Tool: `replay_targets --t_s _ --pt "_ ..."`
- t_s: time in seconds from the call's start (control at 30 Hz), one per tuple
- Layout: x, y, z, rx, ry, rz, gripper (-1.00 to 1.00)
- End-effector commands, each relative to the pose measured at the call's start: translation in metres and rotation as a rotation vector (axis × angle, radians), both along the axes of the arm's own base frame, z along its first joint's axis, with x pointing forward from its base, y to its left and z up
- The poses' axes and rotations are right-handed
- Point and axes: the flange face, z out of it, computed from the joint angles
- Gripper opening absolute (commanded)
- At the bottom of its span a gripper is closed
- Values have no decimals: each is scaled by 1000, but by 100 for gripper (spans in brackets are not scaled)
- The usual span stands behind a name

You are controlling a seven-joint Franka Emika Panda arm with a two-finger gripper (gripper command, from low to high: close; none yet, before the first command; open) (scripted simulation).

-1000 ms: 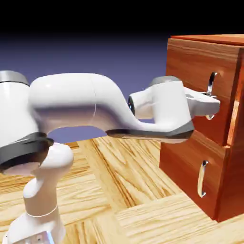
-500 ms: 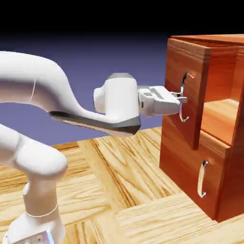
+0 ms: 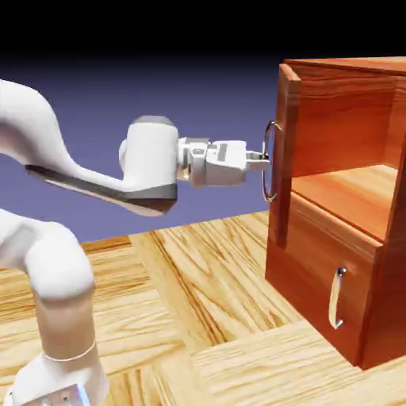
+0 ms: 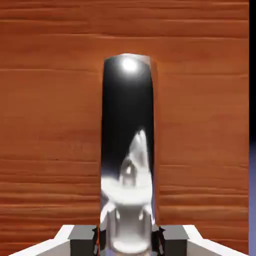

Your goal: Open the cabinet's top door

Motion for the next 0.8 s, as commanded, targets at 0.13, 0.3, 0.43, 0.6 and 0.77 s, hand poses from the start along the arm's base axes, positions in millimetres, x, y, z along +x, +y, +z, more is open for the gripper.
replay_targets --t_s 0.13,0.3,0.43,0.6,0.77 --pt "-13 19 -1 3 -1 -61 -100" --pt "-17 24 0 4 -1 -76 -100" --pt "-21 30 0 5 -1 -95 -100" --pt "-30 45 0 4 -2 -142 -100" --pt "-40 65 0 4 -2 -201 -100"
